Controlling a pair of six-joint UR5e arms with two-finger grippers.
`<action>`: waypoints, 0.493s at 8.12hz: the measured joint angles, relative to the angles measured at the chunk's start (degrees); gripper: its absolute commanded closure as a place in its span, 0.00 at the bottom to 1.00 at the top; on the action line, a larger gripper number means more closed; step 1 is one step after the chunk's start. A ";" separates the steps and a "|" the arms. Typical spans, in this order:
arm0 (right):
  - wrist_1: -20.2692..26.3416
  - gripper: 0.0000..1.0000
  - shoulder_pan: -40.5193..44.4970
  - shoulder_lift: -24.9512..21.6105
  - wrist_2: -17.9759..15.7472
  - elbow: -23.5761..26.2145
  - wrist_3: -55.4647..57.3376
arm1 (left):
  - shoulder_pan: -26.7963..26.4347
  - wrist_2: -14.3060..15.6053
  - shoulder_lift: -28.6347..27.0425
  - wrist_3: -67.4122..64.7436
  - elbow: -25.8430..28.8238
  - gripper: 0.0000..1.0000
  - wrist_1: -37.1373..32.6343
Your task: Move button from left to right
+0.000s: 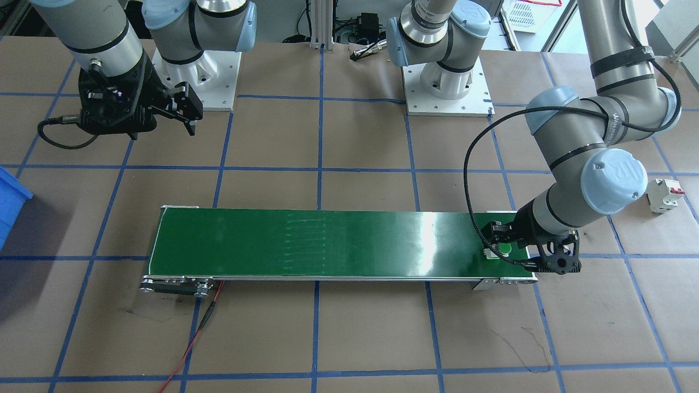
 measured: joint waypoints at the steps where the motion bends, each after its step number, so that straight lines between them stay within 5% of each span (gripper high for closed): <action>1: -0.13 0.00 0.00 0.21 0.26 -0.03 -0.99 | -1.39 -0.18 4.39 -2.01 -0.12 0.00 -3.29; 4: -2.61 0.00 0.00 1.43 2.58 -0.07 -1.87 | -5.71 -0.37 15.25 -5.39 0.29 0.00 -10.13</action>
